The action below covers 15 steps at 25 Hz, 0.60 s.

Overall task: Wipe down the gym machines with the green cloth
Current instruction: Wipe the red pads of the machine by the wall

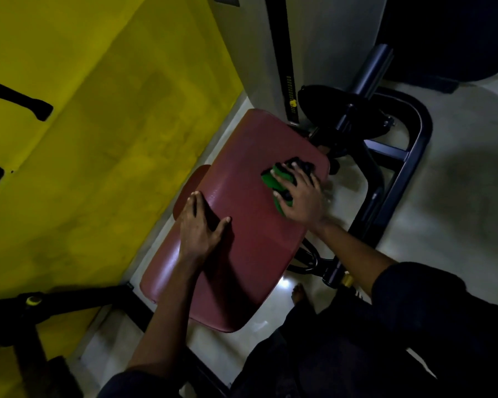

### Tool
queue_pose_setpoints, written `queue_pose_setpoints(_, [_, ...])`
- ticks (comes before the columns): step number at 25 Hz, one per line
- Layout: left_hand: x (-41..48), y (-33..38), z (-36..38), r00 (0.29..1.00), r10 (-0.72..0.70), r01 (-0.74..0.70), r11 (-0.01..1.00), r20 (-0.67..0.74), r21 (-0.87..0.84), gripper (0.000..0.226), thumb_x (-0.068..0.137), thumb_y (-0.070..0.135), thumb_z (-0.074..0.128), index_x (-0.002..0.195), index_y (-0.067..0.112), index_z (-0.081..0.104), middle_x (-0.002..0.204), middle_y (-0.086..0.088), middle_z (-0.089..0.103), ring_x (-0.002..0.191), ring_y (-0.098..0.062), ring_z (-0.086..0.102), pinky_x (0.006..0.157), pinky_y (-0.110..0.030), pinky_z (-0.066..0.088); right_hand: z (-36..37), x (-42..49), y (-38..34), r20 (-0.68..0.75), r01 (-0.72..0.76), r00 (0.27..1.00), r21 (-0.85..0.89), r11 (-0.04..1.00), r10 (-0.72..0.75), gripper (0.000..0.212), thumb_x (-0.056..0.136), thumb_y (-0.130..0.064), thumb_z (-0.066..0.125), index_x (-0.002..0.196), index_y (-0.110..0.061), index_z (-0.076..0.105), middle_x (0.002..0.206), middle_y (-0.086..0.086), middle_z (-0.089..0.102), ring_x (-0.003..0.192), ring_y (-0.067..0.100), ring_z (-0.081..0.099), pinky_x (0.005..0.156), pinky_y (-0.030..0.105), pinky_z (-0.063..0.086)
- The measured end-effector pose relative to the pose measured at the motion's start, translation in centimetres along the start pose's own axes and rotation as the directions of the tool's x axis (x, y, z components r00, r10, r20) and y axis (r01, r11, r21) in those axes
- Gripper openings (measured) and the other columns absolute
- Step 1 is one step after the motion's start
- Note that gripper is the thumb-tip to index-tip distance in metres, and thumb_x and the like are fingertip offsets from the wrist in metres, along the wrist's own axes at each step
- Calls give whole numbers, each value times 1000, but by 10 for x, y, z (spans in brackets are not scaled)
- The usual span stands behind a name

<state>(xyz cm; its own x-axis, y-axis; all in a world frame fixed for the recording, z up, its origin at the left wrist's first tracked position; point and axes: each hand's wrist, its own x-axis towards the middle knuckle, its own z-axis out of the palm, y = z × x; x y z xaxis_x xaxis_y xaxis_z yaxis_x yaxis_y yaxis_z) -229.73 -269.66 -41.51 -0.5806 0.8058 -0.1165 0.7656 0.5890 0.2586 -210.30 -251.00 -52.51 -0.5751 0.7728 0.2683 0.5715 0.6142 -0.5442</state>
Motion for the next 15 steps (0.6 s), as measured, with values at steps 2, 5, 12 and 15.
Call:
queue_pose_setpoints(2, [10,13,2,999,29,-29,1000,14,-5,100,88,68,52,156,4,18,162,-18,20,150,-32,18,120,-49,23,3,4,-5,-68,-244,967,48,969,247,51,99,-51,48,148,-38,44,150,7,48,147,25,31,114,58,30])
queue_pose_setpoints(5, [35,26,5,999,36,-36,999,36,-8,99,88,66,57,155,3,21,161,-20,23,149,-33,21,120,-46,24,11,-25,-26,-86,-450,883,130,884,462,53,99,-51,47,150,-38,42,153,9,42,149,26,27,113,55,31])
queue_pose_setpoints(12, [91,43,9,999,17,-16,999,-29,36,95,84,79,48,139,3,39,138,-22,47,125,-40,46,100,-50,44,11,-27,-15,45,-687,621,512,516,782,49,98,-47,53,147,-44,44,161,9,29,145,27,33,106,46,46])
queue_pose_setpoints(15, [87,49,11,997,20,-17,999,-79,38,92,83,82,46,137,9,39,133,-15,50,120,-34,48,95,-47,47,1,4,12,31,-699,620,476,534,784,48,100,-46,51,147,-39,44,159,7,32,140,29,41,98,43,49])
